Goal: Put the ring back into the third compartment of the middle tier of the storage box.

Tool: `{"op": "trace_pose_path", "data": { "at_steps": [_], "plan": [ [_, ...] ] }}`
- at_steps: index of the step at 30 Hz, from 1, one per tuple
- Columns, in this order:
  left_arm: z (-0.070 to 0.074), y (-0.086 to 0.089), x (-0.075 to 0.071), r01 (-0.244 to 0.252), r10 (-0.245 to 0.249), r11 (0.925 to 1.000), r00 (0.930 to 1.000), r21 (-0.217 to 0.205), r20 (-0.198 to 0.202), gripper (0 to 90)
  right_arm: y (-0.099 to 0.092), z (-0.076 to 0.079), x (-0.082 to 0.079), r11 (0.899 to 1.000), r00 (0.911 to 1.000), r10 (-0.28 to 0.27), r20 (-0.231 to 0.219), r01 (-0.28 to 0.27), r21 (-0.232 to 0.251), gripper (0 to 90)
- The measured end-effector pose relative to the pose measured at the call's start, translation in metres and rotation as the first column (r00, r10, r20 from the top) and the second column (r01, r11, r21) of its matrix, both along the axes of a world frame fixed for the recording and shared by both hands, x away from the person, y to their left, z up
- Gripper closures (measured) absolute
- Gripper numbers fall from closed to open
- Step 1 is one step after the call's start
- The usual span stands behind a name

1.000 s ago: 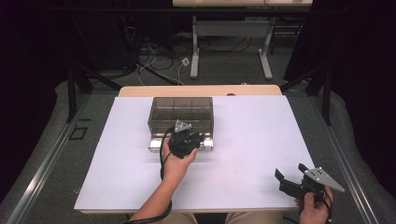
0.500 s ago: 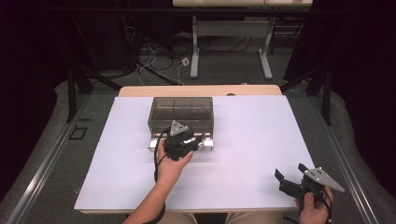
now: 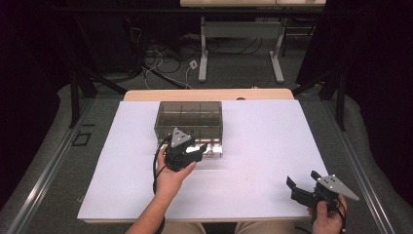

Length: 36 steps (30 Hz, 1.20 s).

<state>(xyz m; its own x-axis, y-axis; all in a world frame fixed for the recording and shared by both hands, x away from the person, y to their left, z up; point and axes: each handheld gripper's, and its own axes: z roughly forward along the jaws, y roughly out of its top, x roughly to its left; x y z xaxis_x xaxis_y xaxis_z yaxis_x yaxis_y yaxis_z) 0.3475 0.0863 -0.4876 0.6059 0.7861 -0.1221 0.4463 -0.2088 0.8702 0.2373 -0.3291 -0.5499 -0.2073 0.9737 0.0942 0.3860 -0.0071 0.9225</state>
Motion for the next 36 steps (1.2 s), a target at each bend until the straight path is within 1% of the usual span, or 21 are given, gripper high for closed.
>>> {"op": "trace_pose_path", "data": {
  "at_steps": [4, 8, 11, 12, 13, 17, 18, 20, 21, 22, 24, 25, 26, 27, 29, 30, 31, 32, 34, 35, 36],
  "plan": [
    [0.001, 0.005, -0.003, 0.000, 0.000, 1.0000, 1.0000, -0.006, -0.005, 43.3, 0.001, 0.000, 0.000, 1.000, 1.0000, 0.004, 0.001, -0.004, -0.001, 6.9],
    [0.004, 0.011, -0.007, -0.007, 0.007, 0.9999, 1.0000, -0.012, -0.007, 38.6, 0.001, 0.000, 0.000, 1.000, 1.0000, 0.004, 0.002, -0.004, -0.004, 6.9],
    [0.005, 0.016, -0.011, -0.021, 0.021, 0.9998, 0.9998, -0.008, 0.003, 33.6, 0.001, 0.000, 0.000, 1.000, 1.0000, 0.003, 0.002, -0.003, -0.002, 6.9],
    [0.005, 0.017, -0.012, -0.026, 0.026, 0.9997, 0.9997, -0.003, 0.006, 33.6, 0.001, 0.000, 0.001, 1.000, 1.0000, 0.006, 0.008, -0.006, -0.001, 6.9],
    [0.006, 0.021, -0.014, -0.034, 0.034, 0.9994, 0.9993, 0.009, 0.014, 29.9, 0.001, 0.000, 0.000, 1.000, 1.0000, 0.004, 0.006, -0.004, 0.002, 6.9],
    [0.007, 0.026, -0.017, -0.041, 0.040, 0.9991, 0.9988, 0.014, 0.026, 22.7, 0.001, 0.000, 0.000, 1.000, 1.0000, 0.005, 0.002, -0.005, 0.000, 6.9],
    [0.007, 0.029, -0.019, -0.052, 0.052, 0.9986, 0.9981, 0.011, 0.034, 20.3, 0.001, 0.000, 0.000, 1.000, 1.0000, 0.006, 0.002, -0.006, -0.002, 6.9],
    [0.008, 0.031, -0.020, -0.055, 0.055, 0.9984, 0.9978, 0.010, 0.037, 16.2, 0.001, 0.000, 0.000, 1.000, 1.0000, 0.003, 0.001, -0.003, -0.002, 6.9],
    [0.008, 0.036, -0.022, -0.057, 0.057, 0.9984, 0.9976, 0.007, 0.040, 16.2, 0.002, 0.000, 0.001, 1.000, 1.0000, 0.002, 0.008, -0.002, 0.001, 6.9],
    [0.008, 0.039, -0.024, -0.060, 0.060, 0.9982, 0.9974, 0.002, 0.040, 16.1, 0.002, 0.000, 0.000, 1.000, 1.0000, 0.001, 0.001, -0.001, -0.003, 6.9],
    [0.008, 0.041, -0.025, -0.064, 0.064, 0.9980, 0.9972, -0.002, 0.040, 15.6, 0.002, 0.000, 0.000, 1.000, 1.0000, 0.004, 0.003, -0.004, -0.002, 6.9],
    [0.007, 0.049, -0.027, -0.072, 0.073, 0.9973, 0.9967, -0.015, 0.037, 14.8, 0.002, 0.000, 0.000, 1.000, 1.0000, 0.005, 0.003, -0.005, 0.000, 6.9],
    [0.007, 0.053, -0.028, -0.079, 0.080, 0.9965, 0.9962, -0.026, 0.035, 13.7, 0.001, 0.000, 0.000, 1.000, 1.0000, 0.003, 0.000, -0.003, -0.002, 6.9],
    [0.007, 0.053, -0.028, -0.079, 0.080, 0.9965, 0.9962, -0.026, 0.035, 12.0, 0.002, 0.000, 0.000, 1.000, 1.0000, 0.000, 0.005, 0.000, 0.002, 6.9],
    [0.005, 0.064, -0.032, -0.095, 0.096, 0.9941, 0.9950, -0.052, 0.027, 10.2, 0.002, 0.000, 0.000, 1.000, 1.0000, 0.005, 0.001, -0.005, -0.001, 6.9],
    [0.005, 0.064, -0.032, -0.095, 0.096, 0.9941, 0.9950, -0.052, 0.027, 9.2, 0.002, 0.000, 0.000, 1.000, 1.0000, 0.005, 0.001, -0.005, -0.001, 6.9],
    [0.005, 0.070, -0.034, -0.103, 0.104, 0.9933, 0.9942, -0.053, 0.027, 7.6, 0.003, -0.001, 0.001, 1.000, 1.0000, 0.007, 0.004, -0.007, 0.004, 6.9],
    [0.005, 0.070, -0.034, -0.103, 0.104, 0.9933, 0.9942, -0.053, 0.027, 6.5, 0.002, 0.000, 0.000, 1.000, 1.0000, 0.009, -0.003, -0.009, 0.001, 6.9],
    [0.004, 0.081, -0.037, -0.107, 0.109, 0.9927, 0.9936, -0.056, 0.032, 2.1, 0.003, 0.000, 0.000, 1.000, 1.0000, 0.007, -0.003, -0.007, 0.000, 6.9],
    [0.004, 0.081, -0.037, -0.107, 0.109, 0.9927, 0.9936, -0.056, 0.032, 0.2, 0.003, 0.000, 0.000, 1.000, 1.0000, 0.007, -0.003, -0.007, 0.000, 6.9],
    [0.002, 0.088, -0.041, -0.106, 0.108, 0.9931, 0.9933, -0.052, 0.042, 0.4, 0.003, -0.001, 0.001, 1.000, 1.0000, 0.008, 0.005, -0.008, 0.002, 6.9]
  ]
}}
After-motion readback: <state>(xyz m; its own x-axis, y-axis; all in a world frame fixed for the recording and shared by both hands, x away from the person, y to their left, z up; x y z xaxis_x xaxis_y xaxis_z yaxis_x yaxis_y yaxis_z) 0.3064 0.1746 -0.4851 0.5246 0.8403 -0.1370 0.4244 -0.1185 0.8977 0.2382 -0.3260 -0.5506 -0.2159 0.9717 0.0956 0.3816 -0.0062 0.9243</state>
